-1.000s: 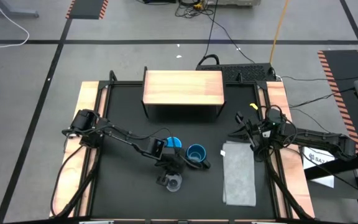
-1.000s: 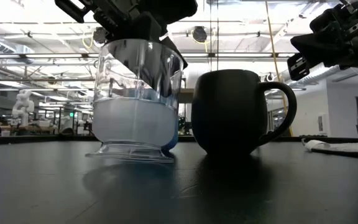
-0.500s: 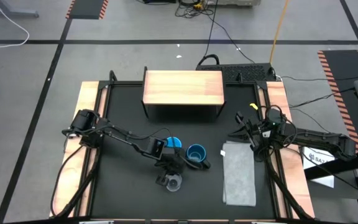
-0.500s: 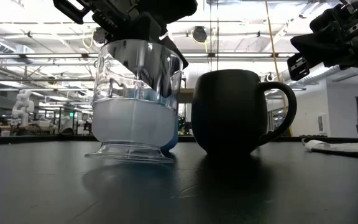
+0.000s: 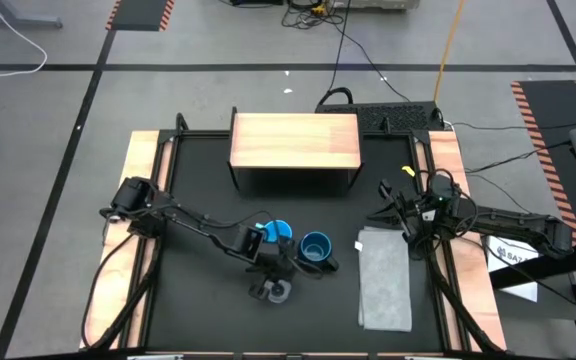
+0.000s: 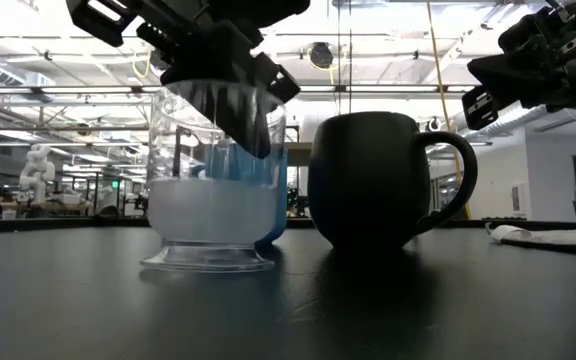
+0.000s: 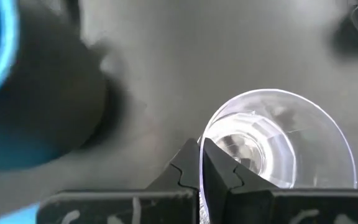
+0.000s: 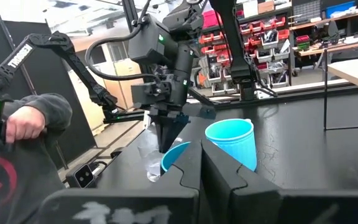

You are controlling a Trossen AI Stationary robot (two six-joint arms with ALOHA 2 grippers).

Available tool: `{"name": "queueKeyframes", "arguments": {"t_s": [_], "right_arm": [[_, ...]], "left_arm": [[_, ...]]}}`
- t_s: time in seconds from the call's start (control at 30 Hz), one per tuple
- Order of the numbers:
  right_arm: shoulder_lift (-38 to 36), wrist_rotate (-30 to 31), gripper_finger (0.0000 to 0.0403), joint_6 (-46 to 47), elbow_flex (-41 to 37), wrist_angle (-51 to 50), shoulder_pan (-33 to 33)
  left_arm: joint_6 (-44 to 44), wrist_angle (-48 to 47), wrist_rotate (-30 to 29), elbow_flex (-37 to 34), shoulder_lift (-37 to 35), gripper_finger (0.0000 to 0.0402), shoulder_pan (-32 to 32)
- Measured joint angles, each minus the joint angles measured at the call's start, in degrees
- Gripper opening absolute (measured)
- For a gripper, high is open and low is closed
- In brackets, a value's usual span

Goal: Stack small to large cups/mugs on shelf
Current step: Put the transparent mug on the shelf

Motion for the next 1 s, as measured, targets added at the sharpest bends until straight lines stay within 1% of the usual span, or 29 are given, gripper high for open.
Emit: {"name": "queueKeyframes", "arguments": {"t_s": [0.13, 0.37, 0.53, 0.73, 0.9, 1.0], "right_arm": [[0.0, 0.0, 0.0, 0.2, 0.0, -0.2, 0.0], [0.0, 0.0, 0.0, 0.3, 0.0, -0.4, 0.0], [0.0, 0.0, 0.0, 0.3, 0.0, -1.4, 0.0], [0.0, 0.0, 0.0, 0.2, 0.0, -2.2, 0.0], [0.0, 0.0, 0.0, 0.2, 0.0, -2.1, 0.0], [0.0, 0.0, 0.0, 0.2, 0.0, -2.1, 0.0]], "left_arm": [[0.5, -4.6, -4.1, 3.5, -1.2, 0.0002, 0.0], [2.7, -6.5, -5.8, 6.8, -4.8, 0.0001, -0.2], [4.3, -7.9, -7.8, 6.9, -8.0, 0.0001, 0.1], [4.4, -9.7, -12.1, 6.9, -13.0, 0.0001, 1.3], [4.4, -10.4, -13.4, 6.8, -16.7, 0.0001, 2.8], [4.6, -10.7, -16.0, 6.8, -19.0, 0.0001, 3.3]]}}
